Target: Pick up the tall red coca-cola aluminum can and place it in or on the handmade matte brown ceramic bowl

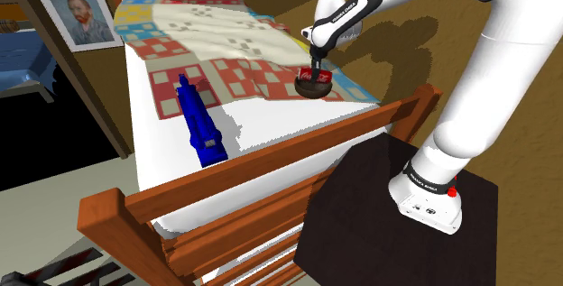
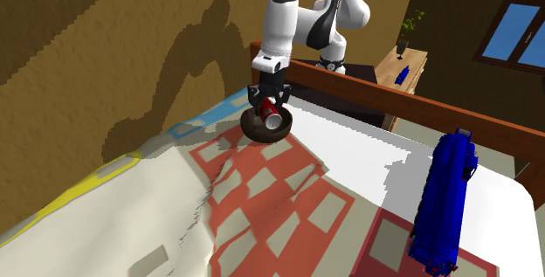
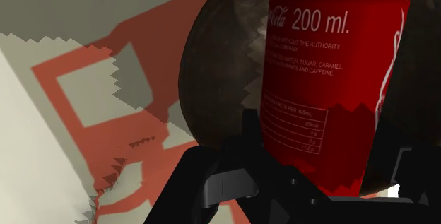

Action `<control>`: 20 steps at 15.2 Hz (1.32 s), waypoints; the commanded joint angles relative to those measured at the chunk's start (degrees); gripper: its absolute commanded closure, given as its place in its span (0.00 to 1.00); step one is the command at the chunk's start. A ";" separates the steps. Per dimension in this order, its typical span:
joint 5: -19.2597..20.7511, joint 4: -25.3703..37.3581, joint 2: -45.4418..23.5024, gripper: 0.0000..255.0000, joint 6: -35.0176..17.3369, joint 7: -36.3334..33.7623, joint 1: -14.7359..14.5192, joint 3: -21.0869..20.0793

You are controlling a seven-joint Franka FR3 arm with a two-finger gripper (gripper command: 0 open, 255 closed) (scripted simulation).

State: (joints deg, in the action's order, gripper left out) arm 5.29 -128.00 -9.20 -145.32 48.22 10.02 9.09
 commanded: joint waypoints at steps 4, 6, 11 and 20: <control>0.01 -0.04 -0.04 1.00 -0.06 -0.01 0.03 0.02; 0.01 -0.03 -0.03 0.00 -0.05 0.00 0.03 0.02; 0.24 0.05 1.57 0.00 1.64 -0.17 -0.13 0.03; 0.77 0.71 5.77 0.00 6.49 -0.56 -0.49 -0.04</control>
State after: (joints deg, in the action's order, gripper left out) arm 6.05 -127.30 -3.44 -138.86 47.66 9.53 9.05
